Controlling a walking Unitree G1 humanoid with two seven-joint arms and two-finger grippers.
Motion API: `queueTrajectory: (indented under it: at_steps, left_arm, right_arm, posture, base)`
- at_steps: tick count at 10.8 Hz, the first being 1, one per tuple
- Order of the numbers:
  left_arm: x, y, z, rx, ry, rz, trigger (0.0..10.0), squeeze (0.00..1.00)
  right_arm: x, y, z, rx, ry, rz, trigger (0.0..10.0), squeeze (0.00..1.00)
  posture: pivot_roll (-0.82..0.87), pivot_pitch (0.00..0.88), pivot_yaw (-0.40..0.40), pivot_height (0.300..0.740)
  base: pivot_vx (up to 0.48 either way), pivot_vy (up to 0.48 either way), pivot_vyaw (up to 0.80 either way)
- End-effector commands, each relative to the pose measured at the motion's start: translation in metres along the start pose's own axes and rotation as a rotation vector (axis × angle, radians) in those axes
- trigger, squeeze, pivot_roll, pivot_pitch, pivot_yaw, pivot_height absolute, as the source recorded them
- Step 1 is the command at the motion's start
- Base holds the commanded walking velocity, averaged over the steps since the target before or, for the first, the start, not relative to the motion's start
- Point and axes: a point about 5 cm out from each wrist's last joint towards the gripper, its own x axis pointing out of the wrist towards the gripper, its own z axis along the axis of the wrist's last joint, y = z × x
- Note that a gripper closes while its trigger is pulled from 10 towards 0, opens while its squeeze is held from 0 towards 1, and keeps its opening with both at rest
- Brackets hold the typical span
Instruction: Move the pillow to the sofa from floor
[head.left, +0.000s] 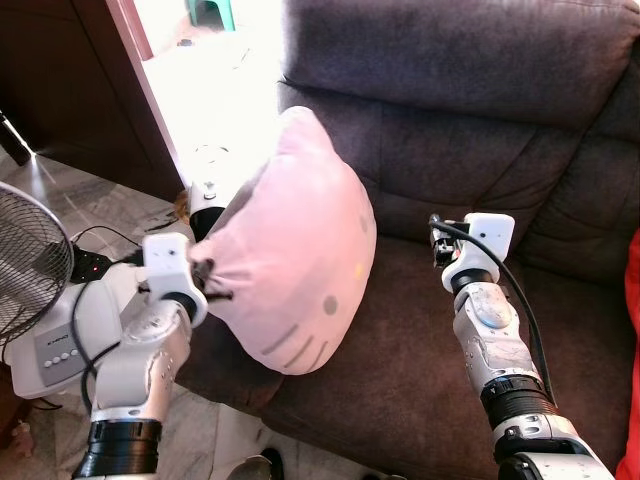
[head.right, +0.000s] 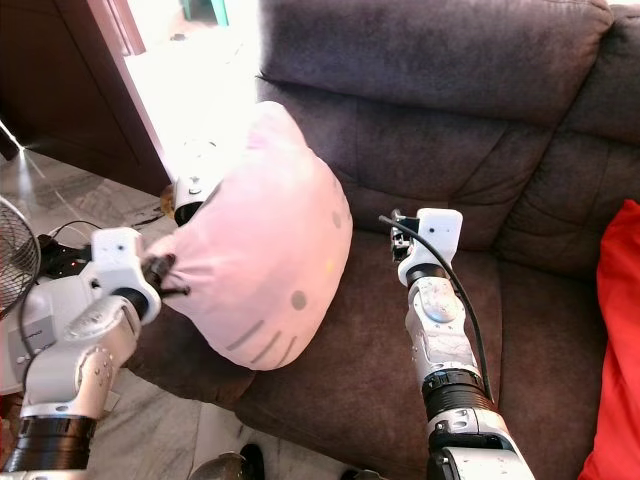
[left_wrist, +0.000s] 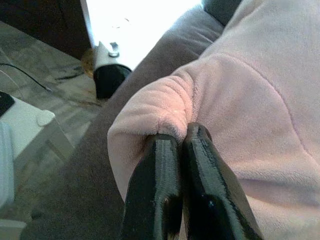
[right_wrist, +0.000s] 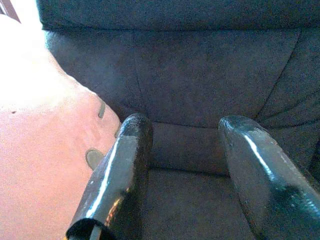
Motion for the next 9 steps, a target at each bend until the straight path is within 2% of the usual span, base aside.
queueTrajectory:
  at_steps: [1,3,4,6,9]
  left_arm:
    - [0.0,0.01,0.0,0.018,-0.007,0.053,10.0,0.0]
    - [0.0,0.008,0.011,0.043,-0.127,0.043,10.0,0.0]
    - [0.001,0.003,0.011,0.091,-0.152,0.034,10.0,0.0]
    - [0.001,0.0,0.003,0.149,-0.147,0.034,10.0,0.0]
    - [0.002,0.002,0.004,0.241,-0.172,0.057,10.0,0.0]
  right_arm:
    - [-0.003,0.0,-0.002,0.013,0.004,-0.011,10.0,0.0]
    - [-0.003,0.0,0.002,0.024,-0.02,-0.019,10.0,0.0]
    - [-0.003,0.001,0.002,0.029,-0.022,-0.017,10.0,0.0]
    - [-0.005,0.003,0.0,0.032,-0.021,-0.013,10.0,0.0]
    - [-0.006,0.009,0.0,0.043,-0.022,-0.003,10.0,0.0]
  posture:
    - [0.16,0.186,-0.002,0.74]
    - [0.16,0.179,0.0,0.74]
    - [0.15,0.174,0.001,0.74]
    - [0.15,0.171,0.003,0.74]
    - [0.16,0.174,0.005,0.74]
  base:
    - [0.0,0.0,0.0]
    - [0.0,0.0,0.0]
    - [0.0,0.0,0.0]
    - [0.0,0.0,0.0]
    - [0.0,0.0,0.0]
